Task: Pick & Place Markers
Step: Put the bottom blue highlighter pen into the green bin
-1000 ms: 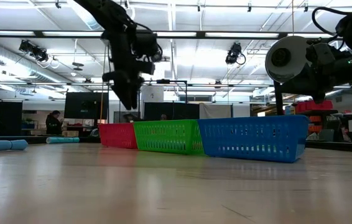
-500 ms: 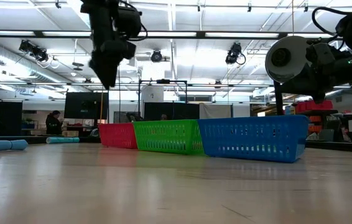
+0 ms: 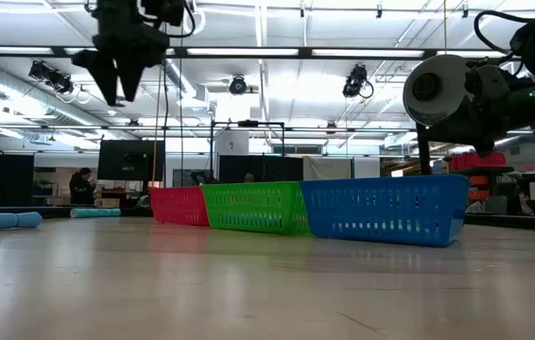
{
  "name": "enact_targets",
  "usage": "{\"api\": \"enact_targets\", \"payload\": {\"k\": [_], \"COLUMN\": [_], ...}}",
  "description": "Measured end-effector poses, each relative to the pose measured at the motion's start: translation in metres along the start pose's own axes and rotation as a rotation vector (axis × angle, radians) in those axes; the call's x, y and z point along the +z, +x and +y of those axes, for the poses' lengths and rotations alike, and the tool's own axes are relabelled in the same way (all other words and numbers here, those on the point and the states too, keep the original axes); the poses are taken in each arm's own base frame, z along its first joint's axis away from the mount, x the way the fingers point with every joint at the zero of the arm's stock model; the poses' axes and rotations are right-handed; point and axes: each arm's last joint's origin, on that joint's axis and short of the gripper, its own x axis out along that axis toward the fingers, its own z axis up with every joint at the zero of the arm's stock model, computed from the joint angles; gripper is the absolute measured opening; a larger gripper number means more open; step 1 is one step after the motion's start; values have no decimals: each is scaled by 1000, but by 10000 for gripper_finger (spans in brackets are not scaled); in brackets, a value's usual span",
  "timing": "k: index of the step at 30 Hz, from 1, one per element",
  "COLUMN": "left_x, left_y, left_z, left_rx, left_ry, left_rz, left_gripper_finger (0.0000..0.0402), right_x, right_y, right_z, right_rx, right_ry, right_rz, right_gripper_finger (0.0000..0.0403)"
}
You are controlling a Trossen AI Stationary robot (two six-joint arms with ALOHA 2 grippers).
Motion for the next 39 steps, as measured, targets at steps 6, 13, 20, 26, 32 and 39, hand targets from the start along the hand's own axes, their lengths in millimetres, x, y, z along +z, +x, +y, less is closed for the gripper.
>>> {"api": "enact_targets", "payload": {"k": [6,13,20,26,32,39], "left_x": [-22,-47,-71,-83,-96,-106], "left_y": [-16,-27,-22,-17,-3,24], "left_z": [7,11,12,6,0,-13], "left_rx": [4,5,-31,-17,27,-1], "left_ry": [-68,-122,-182,-216,-225,-228], "left_rz": [14,44,84,104,128,127], "left_gripper_finger": [225,225,225,225,225,225], "right_x": [0,0,0,0,0,0], "right_y": [0,0,0,0,0,0], "right_z": [0,0,0,0,0,0], "right_rx": [0,0,0,0,0,0], "right_ry": [0,0,0,0,0,0], "right_rz": [0,0,0,0,0,0], "right_gripper_finger": [0,0,0,0,0,0]}}
